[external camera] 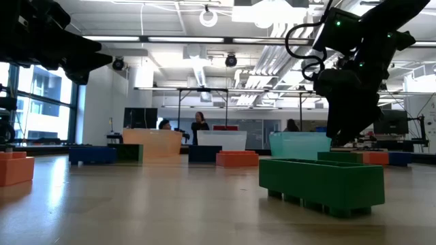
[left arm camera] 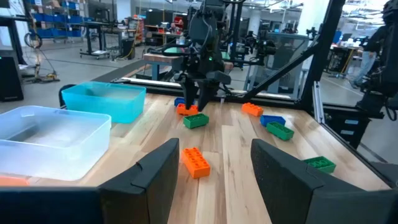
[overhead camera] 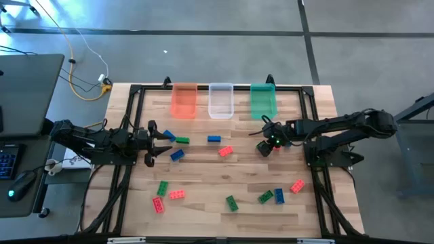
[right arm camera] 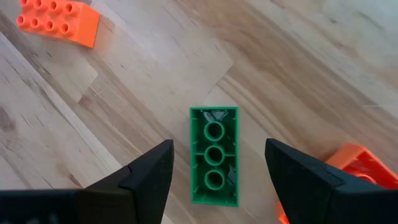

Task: Sort & place blocks by color
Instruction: Put the green game piece into the green bin

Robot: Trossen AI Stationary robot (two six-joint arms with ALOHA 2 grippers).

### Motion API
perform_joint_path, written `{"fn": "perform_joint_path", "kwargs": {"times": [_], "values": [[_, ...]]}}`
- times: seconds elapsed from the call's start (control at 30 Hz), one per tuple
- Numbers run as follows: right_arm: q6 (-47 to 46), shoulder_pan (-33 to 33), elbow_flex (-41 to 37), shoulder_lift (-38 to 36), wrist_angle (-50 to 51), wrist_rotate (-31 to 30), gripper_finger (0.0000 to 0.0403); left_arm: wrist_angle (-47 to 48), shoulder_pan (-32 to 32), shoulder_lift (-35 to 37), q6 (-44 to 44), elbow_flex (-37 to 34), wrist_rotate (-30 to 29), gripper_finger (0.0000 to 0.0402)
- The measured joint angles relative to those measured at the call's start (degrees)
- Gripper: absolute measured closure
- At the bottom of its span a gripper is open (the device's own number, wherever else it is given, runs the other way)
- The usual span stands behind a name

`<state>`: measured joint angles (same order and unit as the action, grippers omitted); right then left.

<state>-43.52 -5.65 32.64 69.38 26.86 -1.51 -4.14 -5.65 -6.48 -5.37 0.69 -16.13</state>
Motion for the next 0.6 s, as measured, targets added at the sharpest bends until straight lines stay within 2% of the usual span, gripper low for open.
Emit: {"fn": "perform_joint_path", "kwargs": {"times": [0.23,0.6], "values": [[0.0,0.1,0.0,1.2,-1.2,0.7,0.016,0.0,0.0,0.0,-0.1,0.0,-2.4,0.0213],[2.0,0.1,0.0,2.7,-1.4,-0.5,0.016,0.0,0.0,0.0,-0.4,0.0,-2.5,0.0213]]}}
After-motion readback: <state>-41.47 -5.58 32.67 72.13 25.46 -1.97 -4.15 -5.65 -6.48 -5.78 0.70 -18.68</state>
